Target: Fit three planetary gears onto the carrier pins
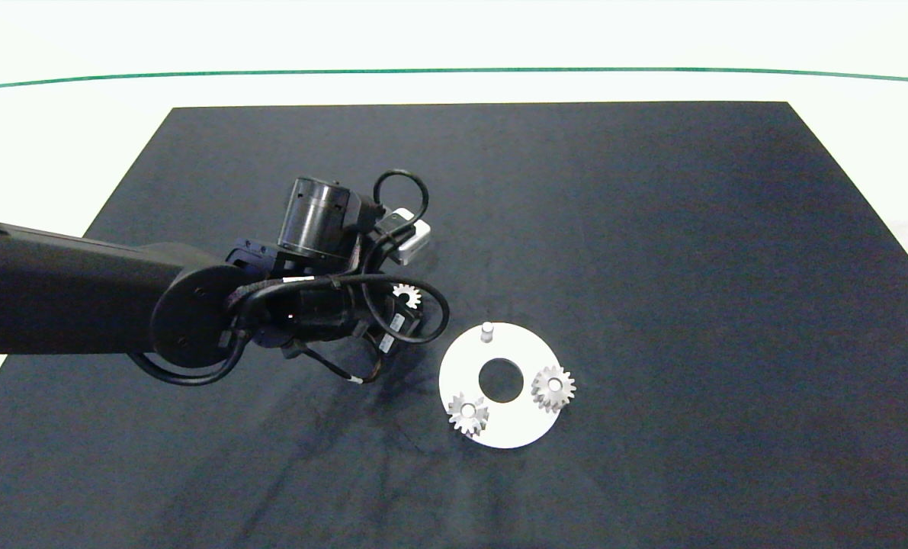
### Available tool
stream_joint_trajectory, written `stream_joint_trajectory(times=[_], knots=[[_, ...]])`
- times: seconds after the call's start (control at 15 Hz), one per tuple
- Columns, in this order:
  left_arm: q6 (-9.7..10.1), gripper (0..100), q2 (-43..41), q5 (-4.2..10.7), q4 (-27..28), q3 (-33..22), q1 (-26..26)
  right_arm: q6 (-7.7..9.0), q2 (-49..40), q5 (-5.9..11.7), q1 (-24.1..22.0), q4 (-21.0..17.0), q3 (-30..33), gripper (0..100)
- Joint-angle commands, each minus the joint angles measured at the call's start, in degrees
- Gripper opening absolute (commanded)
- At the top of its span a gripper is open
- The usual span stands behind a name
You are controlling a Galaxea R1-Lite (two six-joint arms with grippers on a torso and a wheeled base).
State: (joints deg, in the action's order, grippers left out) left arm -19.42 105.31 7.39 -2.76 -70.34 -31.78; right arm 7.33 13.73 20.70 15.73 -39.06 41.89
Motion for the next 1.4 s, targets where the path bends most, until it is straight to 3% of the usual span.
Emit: stream_joint_trajectory(times=[0.07,0.27,0.47,0.8,1.0,1.13,1.2,1.27,1.4], knots=[[-0.09,13,-2.2,0.0,0.2,0.0,-0.7,0.06,0.1,0.13,0.0,-0.2,-0.1,100],[-0.27,13,-4.0,0.7,0.1,-0.2,-4.3,0.06,0.3,0.13,0.1,-0.2,0.0,100],[-0.18,13,-4.3,2.54,0.1,-0.5,-7.2,0.06,0.3,0.13,0.0,-0.2,-0.1,100],[-0.09,13,-5.5,2.63,0.2,-0.2,-7.6,0.06,0.4,0.13,0.0,-0.2,-0.1,100],[0.26,13,-5.4,2.63,0.2,0.0,-10.9,0.06,0.4,0.13,0.0,-0.2,0.1,100],[2.19,13,-4.9,2.72,0.1,-0.3,-14.0,0.06,0.4,0.13,0.0,-0.2,0.0,100],[2.19,13,-4.8,3.07,0.1,-0.5,-14.8,0.06,0.4,0.13,0.0,-0.2,0.0,100],[2.19,13,-4.5,4.39,0.1,-0.5,-16.1,0.06,0.4,0.13,0.0,-0.2,0.1,100],[2.19,13,-4.2,4.92,0.0,-0.5,-17.1,0.06,0.4,0.13,0.0,-0.2,0.1,100]])
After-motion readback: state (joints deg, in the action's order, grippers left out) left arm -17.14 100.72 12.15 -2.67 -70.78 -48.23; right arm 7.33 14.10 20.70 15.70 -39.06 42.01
